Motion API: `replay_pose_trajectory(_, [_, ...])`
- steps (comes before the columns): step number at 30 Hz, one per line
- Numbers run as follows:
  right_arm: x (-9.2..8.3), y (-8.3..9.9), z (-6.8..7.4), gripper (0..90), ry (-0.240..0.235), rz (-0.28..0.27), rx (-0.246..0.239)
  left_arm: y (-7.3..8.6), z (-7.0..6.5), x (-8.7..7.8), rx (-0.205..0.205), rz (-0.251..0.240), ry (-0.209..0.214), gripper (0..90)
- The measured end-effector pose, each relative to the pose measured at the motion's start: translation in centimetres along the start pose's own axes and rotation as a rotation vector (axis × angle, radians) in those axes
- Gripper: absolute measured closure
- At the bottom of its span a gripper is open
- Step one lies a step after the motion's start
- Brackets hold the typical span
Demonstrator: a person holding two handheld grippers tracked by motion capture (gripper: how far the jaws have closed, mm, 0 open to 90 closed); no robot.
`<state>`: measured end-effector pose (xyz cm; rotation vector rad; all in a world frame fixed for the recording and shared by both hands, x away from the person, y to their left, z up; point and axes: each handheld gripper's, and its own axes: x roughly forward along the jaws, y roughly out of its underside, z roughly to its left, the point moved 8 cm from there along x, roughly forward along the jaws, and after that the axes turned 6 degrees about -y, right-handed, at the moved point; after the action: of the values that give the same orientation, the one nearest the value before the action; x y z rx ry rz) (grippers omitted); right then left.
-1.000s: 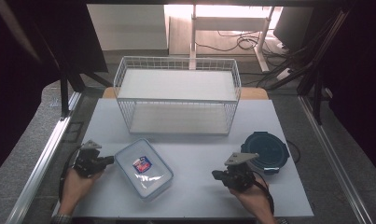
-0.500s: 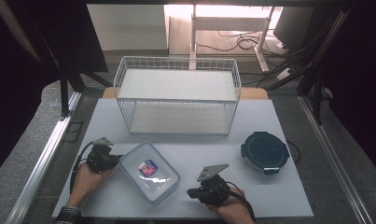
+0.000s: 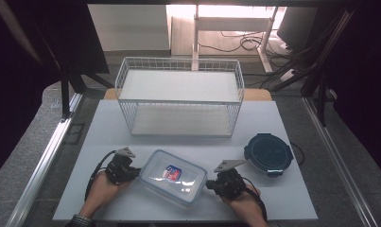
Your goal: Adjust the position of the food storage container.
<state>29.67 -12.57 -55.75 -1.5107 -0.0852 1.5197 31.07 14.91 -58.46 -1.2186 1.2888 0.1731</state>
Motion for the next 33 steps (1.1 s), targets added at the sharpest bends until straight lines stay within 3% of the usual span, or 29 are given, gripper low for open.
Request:
replay_pose_trajectory(7, [-0.1,-1.5,-4.0,89.2,0.103,-0.046,0.066,-0.3,-1.5,0.5,-0.011,0.004,0.009,90.0])
replay_pose_trajectory(13, [0.5,-2.6,-5.3,89.2,0.106,-0.074,0.089,-0.3,-1.6,0.4,-0.033,-0.002,0.0,90.0])
replay_pose_trajectory(20, [0.7,-2.8,-5.4,88.9,0.111,-0.077,0.071,-0.2,-1.3,0.3,-0.031,-0.013,-0.019,88.1])
replay_pose_trajectory(23, [0.3,-2.7,-5.2,87.2,0.133,-0.071,0.025,0.1,-0.6,-0.5,-0.023,-0.041,-0.078,79.3])
replay_pose_trajectory(25, [-0.3,-2.7,-5.0,85.6,0.142,-0.079,0.0,0.4,-0.1,-1.1,-0.033,-0.066,-0.094,71.8])
replay_pose_trajectory(29, [-1.8,-2.4,-4.5,80.5,0.157,-0.106,-0.044,1.2,0.6,-2.1,-0.039,-0.11,-0.104,50.1])
replay_pose_trajectory(33, [-3.1,-1.6,-4.1,71.2,0.172,-0.129,-0.055,1.4,0.4,-2.4,-0.044,-0.152,-0.082,31.3])
